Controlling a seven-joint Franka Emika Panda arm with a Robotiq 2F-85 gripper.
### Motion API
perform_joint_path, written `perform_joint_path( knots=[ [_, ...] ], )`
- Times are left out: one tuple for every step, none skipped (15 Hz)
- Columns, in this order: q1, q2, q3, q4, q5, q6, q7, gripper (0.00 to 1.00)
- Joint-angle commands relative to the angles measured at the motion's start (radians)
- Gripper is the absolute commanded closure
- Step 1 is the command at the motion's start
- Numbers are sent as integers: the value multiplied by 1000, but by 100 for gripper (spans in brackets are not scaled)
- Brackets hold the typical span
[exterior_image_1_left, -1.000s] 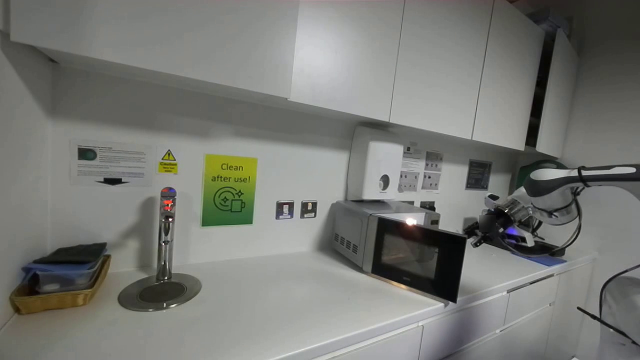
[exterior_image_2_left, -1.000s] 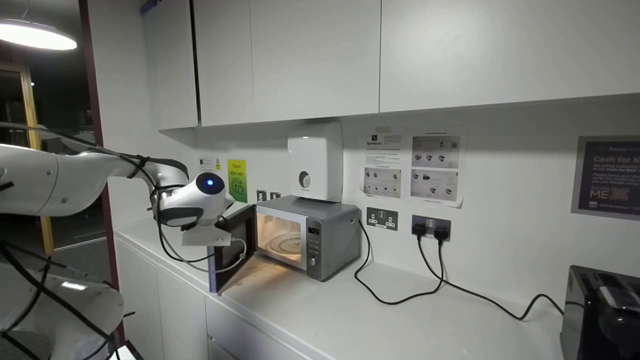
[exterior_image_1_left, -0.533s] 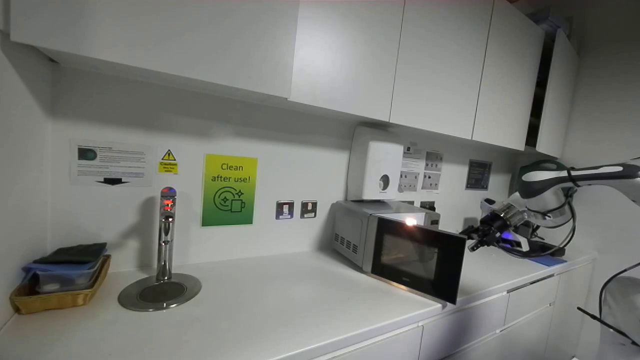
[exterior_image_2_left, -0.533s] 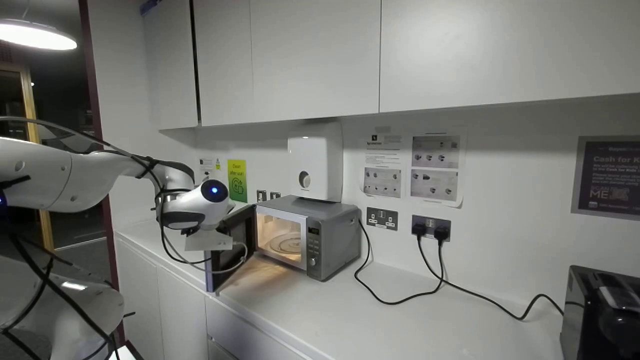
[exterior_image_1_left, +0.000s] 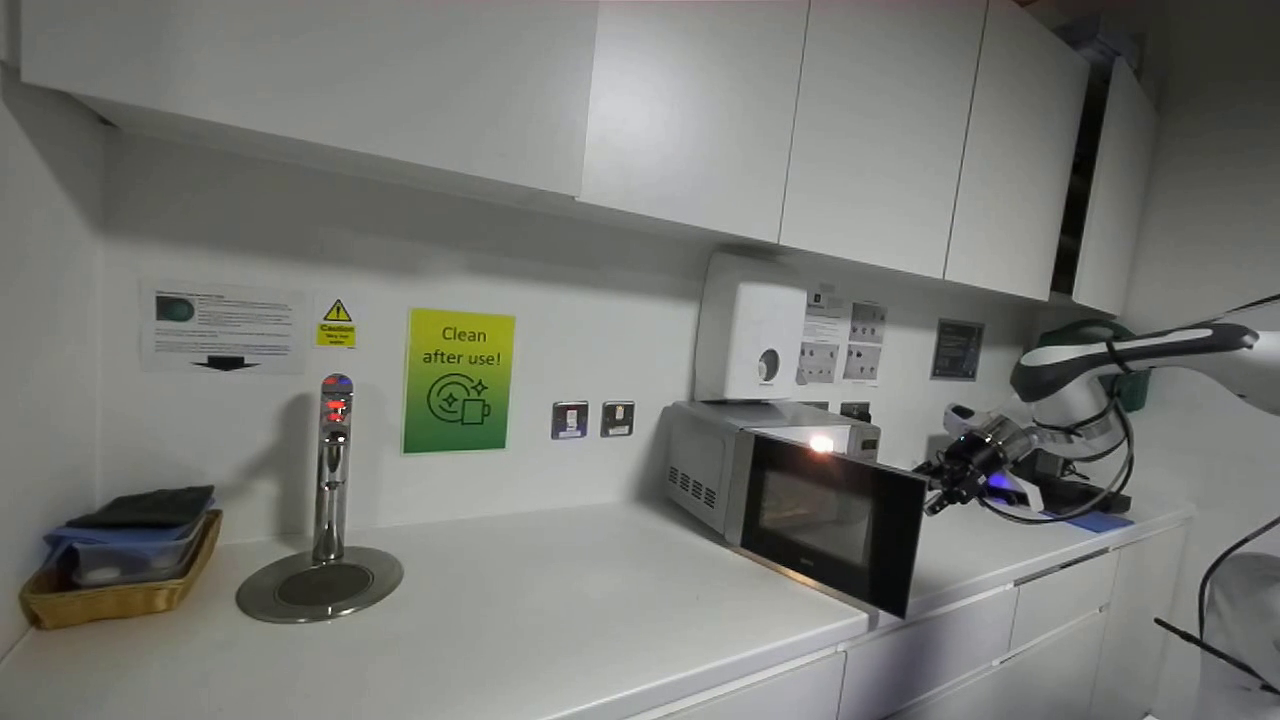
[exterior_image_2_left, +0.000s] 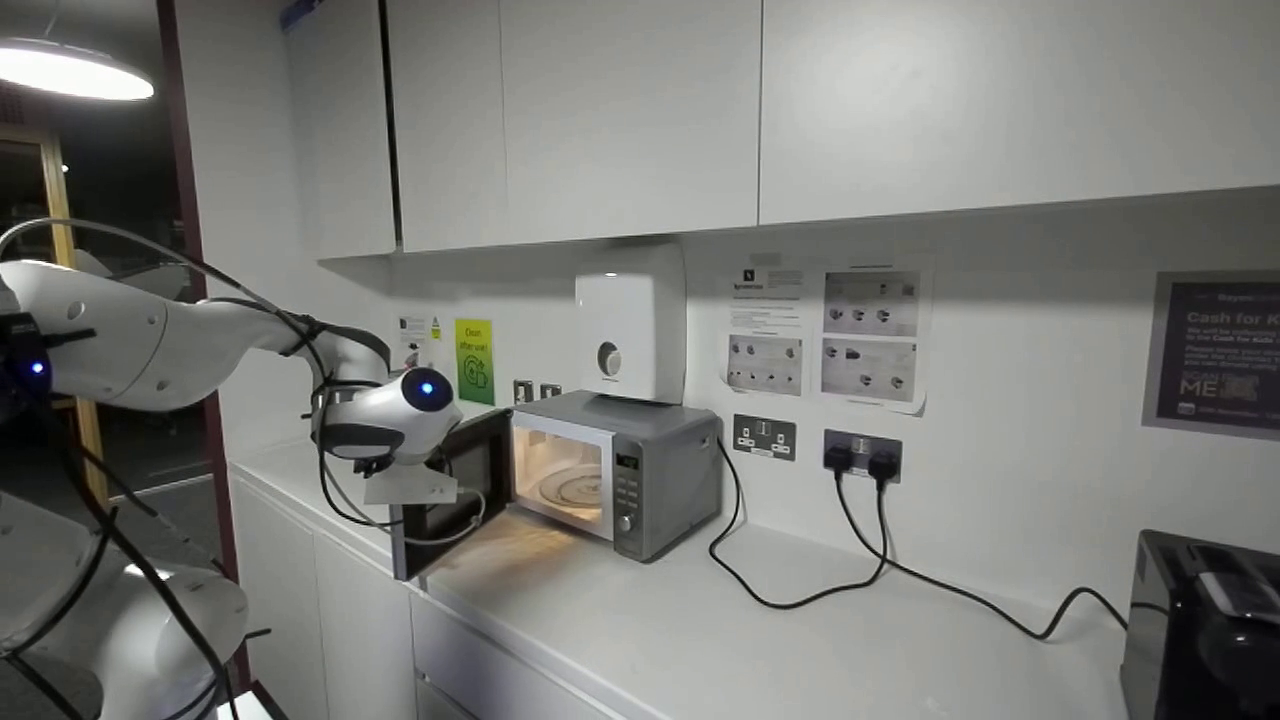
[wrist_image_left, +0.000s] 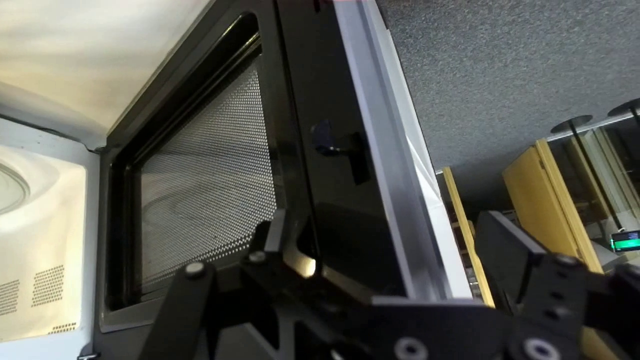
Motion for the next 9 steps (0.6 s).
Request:
perform_joint_path(
  knots=[
    [-47, 33, 70, 4, 79, -34, -58, 0],
    [-53, 38, 86, 4, 92, -35, -60, 0],
    [-58, 44, 104, 4, 104, -36, -61, 0],
    [-64, 49, 120, 3, 115, -37, -61, 0],
    [-70, 52, 136, 3, 124, -38, -59, 0],
    [-74, 56, 150, 3, 132, -39, -58, 0],
    [-79, 58, 163, 3, 138, -42, -58, 0],
    [-83, 58, 176, 3, 144, -45, -56, 0],
    [-89, 57, 187, 3, 148, -53, -53, 0]
  ],
)
